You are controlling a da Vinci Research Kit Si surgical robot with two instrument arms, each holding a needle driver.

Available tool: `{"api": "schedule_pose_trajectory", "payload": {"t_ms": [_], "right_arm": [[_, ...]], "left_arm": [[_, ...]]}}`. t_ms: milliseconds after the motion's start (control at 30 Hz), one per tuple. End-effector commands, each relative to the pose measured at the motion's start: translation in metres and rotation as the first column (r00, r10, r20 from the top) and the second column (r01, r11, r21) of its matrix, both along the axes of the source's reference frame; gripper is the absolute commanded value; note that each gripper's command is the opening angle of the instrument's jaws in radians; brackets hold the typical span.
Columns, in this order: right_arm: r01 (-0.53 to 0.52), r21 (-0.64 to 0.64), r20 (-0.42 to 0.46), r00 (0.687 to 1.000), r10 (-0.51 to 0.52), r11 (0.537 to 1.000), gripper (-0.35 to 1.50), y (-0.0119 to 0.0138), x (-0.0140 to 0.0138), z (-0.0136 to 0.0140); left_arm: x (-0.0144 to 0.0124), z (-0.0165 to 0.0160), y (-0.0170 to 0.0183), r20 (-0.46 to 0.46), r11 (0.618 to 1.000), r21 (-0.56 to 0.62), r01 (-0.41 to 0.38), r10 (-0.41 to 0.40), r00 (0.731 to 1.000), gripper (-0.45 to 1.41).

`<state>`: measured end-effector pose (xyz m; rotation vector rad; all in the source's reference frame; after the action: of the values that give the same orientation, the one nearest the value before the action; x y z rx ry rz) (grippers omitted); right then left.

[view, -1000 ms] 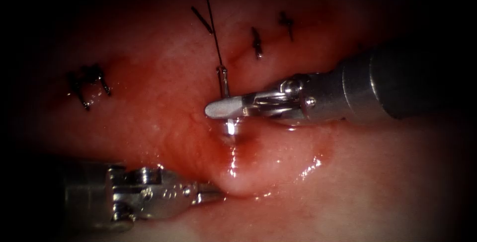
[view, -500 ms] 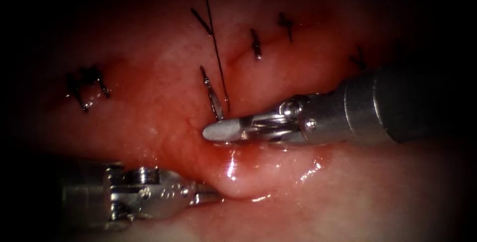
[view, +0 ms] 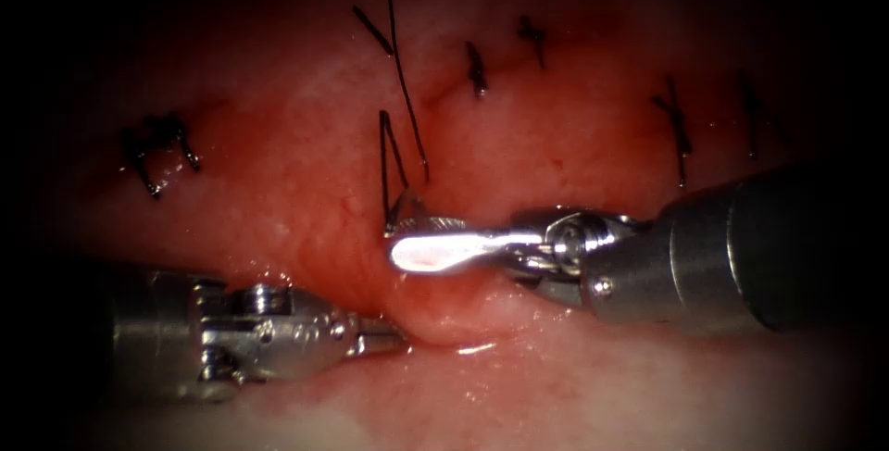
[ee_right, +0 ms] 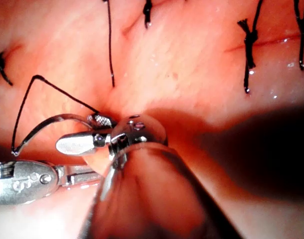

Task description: Wound Closure

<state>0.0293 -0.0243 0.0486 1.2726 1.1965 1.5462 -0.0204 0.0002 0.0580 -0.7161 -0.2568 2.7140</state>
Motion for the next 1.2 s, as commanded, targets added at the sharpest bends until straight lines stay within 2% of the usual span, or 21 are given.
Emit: {"api": "schedule_pose_trajectory", "payload": {"t_ms": [33,300,433,600,633,700,733,800,833,900,1000,1033,1067,1133,1167,1200], "right_arm": [[-0.013,-0.017,0.016,1.000,0.013,1.000,1.47,-0.0001,0.0010,0.0012],[-0.041,-0.206,0.104,0.993,0.063,0.978,1.48,0.0034,-0.0007,0.0038],[-0.005,-0.310,0.220,0.973,0.077,0.951,1.48,0.0050,-0.0028,0.0044],[0.050,-0.466,0.326,0.938,0.119,0.884,1.48,0.0065,-0.0048,0.0047],[0.075,-0.503,0.362,0.923,0.131,0.861,1.48,0.0070,-0.0055,0.0046],[0.110,-0.535,0.398,0.907,0.135,0.838,1.48,0.0074,-0.0059,0.0045],[0.138,-0.570,0.430,0.890,0.151,0.810,1.48,0.0078,-0.0063,0.0042],[0.152,-0.587,0.444,0.882,0.159,0.795,1.48,0.0082,-0.0065,0.0038],[0.180,-0.620,0.467,0.866,0.176,0.764,1.48,0.0086,-0.0067,0.0035],[0.201,-0.641,0.500,0.841,0.204,0.741,1.48,0.0092,-0.0069,0.0033],[0.199,-0.647,0.514,0.826,0.229,0.736,1.48,0.0096,-0.0072,0.0033],[0.191,-0.679,0.496,0.831,0.252,0.709,1.48,0.0098,-0.0074,0.0032],[0.130,-0.712,0.449,0.839,0.305,0.691,1.48,0.0097,-0.0076,0.0029],[0.130,-0.744,0.434,0.840,0.326,0.655,1.25,0.0096,-0.0079,0.0024],[0.153,-0.771,0.419,0.853,0.311,0.618,0.83,0.0096,-0.0081,0.0022],[0.207,-0.811,0.407,0.871,0.274,0.547,0.32,0.0097,-0.0083,0.0019]], "left_arm": [[-0.0007,0.0005,-0.0011,0.000,1.000,0.003,0.000,0.000,1.000,0.17],[-0.0007,0.0004,-0.0011,-0.003,1.000,0.002,0.002,-0.002,1.000,0.17],[-0.0006,0.0004,-0.0011,-0.003,1.000,0.002,0.002,-0.002,1.000,0.15],[-0.0006,0.0004,-0.0011,-0.004,1.000,0.002,0.003,-0.003,1.000,0.15],[-0.0006,0.0004,-0.0011,-0.004,1.000,0.002,0.004,-0.004,1.000,0.15],[-0.0006,0.0004,-0.0011,-0.004,1.000,0.002,0.004,-0.004,1.000,0.15],[-0.0006,0.0004,-0.0011,-0.004,1.000,0.002,0.004,-0.004,1.000,0.15],[-0.0006,0.0004,-0.0011,-0.004,1.000,0.002,0.004,-0.004,1.000,0.15],[-0.0006,0.0004,-0.0011,-0.004,1.000,0.002,0.004,-0.004,1.000,0.15],[-0.0006,0.0003,-0.0011,-0.004,1.000,0.002,0.004,-0.004,1.000,0.14],[-0.0006,0.0003,-0.0012,-0.002,1.000,0.004,0.003,-0.003,1.000,0.14],[-0.0006,0.0003,-0.0012,-0.002,1.000,0.004,0.003,-0.003,1.000,0.14],[-0.0006,0.0003,-0.0012,-0.002,1.000,0.004,0.003,-0.003,1.000,0.14],[-0.0006,0.0003,-0.0012,-0.002,1.000,0.004,0.003,-0.003,1.000,0.14],[-0.0006,0.0003,-0.0012,-0.002,1.000,0.004,0.003,-0.003,1.000,0.14],[-0.0006,0.0003,-0.0012,-0.002,1.000,0.004,0.003,-0.003,1.000,0.14]]}}
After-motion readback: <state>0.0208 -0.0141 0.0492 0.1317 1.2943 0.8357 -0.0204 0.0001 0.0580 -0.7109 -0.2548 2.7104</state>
